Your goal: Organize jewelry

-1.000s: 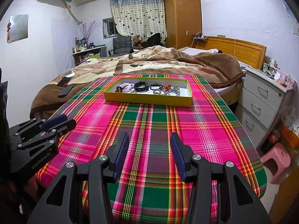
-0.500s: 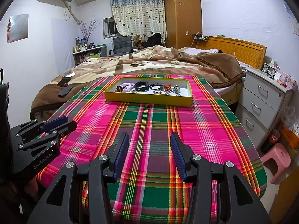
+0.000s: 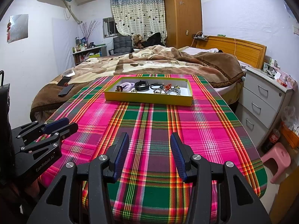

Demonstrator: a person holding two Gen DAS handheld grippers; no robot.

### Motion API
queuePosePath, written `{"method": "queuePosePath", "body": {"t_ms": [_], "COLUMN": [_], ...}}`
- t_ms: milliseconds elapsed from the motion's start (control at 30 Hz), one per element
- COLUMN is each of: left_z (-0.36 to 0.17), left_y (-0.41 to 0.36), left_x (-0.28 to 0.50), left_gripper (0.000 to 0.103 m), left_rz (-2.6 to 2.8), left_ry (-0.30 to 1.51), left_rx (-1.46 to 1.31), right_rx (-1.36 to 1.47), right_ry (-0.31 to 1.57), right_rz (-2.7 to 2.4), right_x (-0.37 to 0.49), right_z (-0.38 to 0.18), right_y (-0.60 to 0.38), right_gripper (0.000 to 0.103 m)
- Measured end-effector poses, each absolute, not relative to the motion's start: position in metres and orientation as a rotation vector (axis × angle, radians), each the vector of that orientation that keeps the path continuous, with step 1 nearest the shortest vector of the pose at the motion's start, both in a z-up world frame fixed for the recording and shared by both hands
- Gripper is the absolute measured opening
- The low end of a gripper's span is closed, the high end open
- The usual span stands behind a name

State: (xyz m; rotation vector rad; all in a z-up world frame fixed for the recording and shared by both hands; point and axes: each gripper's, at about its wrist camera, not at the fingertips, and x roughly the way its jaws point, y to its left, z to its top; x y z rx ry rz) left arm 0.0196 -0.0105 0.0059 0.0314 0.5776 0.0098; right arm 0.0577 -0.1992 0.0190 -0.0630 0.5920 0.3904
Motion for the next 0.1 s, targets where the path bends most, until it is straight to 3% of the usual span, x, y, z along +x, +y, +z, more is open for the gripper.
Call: {"method": "queuePosePath", "body": {"t_ms": [100], "left_z": [0.0065], "left_y": [-0.0112], "left_x": [0.0193], "left_gripper": [0.025], "left_rz": [0.009], "left_ry": [0.578], "left_rx": [0.031], "right_rx": [-0.063], "right_ry": [0.59], "right_rz": [0.39], "right_x": [0.0577], "right_z": [0.0185], "right_y": [-0.199], "right_gripper": [0.047]}}
